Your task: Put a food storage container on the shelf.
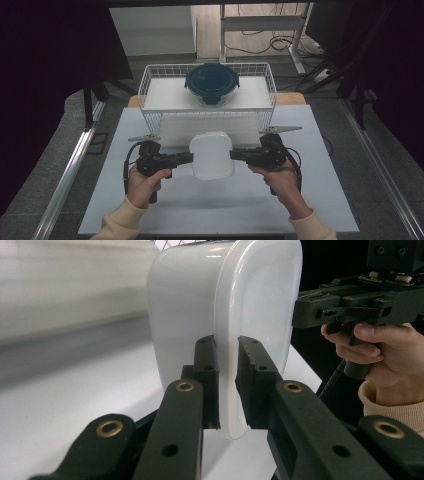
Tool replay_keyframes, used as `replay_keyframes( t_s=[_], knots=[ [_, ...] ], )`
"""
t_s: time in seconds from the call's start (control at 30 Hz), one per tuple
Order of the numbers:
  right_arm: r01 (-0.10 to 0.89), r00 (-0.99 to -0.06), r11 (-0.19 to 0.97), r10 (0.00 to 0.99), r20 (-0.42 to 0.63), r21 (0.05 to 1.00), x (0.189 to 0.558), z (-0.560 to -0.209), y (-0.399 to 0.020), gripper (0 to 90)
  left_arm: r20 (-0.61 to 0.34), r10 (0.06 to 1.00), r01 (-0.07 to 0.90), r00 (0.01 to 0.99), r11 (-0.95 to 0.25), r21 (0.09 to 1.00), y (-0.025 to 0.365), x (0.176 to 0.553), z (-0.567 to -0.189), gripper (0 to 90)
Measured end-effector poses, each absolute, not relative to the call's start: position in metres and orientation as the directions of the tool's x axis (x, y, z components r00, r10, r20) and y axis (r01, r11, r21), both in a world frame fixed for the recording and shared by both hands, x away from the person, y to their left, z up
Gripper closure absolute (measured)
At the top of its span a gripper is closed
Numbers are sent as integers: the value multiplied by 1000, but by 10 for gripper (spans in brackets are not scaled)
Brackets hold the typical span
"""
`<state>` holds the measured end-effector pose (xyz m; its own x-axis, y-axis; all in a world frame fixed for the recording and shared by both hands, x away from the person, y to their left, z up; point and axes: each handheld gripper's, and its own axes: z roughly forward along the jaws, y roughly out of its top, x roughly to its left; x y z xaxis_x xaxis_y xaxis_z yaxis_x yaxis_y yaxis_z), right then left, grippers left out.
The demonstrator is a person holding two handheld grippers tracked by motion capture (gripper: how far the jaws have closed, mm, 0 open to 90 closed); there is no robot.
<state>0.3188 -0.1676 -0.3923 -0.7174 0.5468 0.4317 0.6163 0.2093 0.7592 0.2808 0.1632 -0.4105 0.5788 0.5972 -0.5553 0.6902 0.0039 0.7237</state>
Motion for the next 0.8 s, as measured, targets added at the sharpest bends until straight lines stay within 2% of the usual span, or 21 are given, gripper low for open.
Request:
replay_keyframes(
  t_s=[0.8],
  knots=[
    [547,-749,195,549,371,814,324,-327,-164,795,-499,592,618,633,3,786,168,291,-351,799]
  ],
)
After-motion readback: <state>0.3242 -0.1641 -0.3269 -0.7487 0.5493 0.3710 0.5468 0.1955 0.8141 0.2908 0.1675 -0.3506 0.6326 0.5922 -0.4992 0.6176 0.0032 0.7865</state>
